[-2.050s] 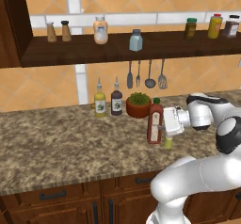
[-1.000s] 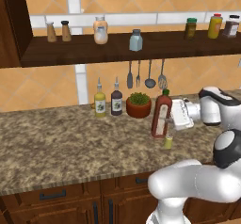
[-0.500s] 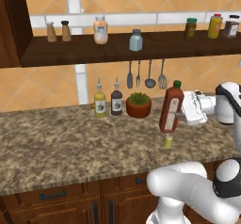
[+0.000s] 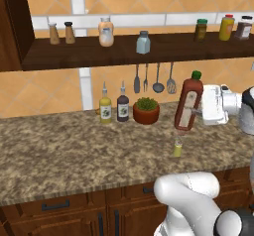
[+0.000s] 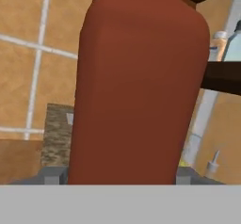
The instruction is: Put the shaker and condiment bottle from the counter next to their counterparts in the cabinet.
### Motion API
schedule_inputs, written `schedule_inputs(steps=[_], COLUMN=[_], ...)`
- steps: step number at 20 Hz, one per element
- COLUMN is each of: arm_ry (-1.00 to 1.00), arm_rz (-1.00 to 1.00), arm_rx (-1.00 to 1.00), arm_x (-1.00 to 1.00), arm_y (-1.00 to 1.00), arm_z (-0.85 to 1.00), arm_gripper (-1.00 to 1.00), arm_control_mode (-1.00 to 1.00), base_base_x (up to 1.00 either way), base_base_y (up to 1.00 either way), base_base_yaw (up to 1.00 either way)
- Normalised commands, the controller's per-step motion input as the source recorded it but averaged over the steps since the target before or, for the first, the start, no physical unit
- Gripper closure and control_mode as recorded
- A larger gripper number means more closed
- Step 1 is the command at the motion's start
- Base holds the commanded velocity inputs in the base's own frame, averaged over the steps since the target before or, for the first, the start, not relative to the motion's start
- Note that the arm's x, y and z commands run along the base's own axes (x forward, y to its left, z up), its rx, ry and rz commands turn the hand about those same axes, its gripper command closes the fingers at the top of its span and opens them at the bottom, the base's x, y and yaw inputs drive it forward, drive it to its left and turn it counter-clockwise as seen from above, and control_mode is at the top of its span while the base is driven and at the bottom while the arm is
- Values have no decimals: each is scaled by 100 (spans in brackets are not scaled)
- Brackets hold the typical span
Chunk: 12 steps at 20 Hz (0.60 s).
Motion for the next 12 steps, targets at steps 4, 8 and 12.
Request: schedule_inputs(steps=[4,8,12], arm_ry=[1,0,0], arm_rz=[-22,-22,-16], arm_rx=[-24,-25,-11], arm_x=[-48,-46,-34], arm_y=[-10,-13,-18], arm_z=[60,56,59], arm_gripper=[100,100,100], arm_control_mode=[-100,-100,-100], base_base_x=[0,0,0], base_base_y=[0,0,0], base_base_yaw=[0,0,0])
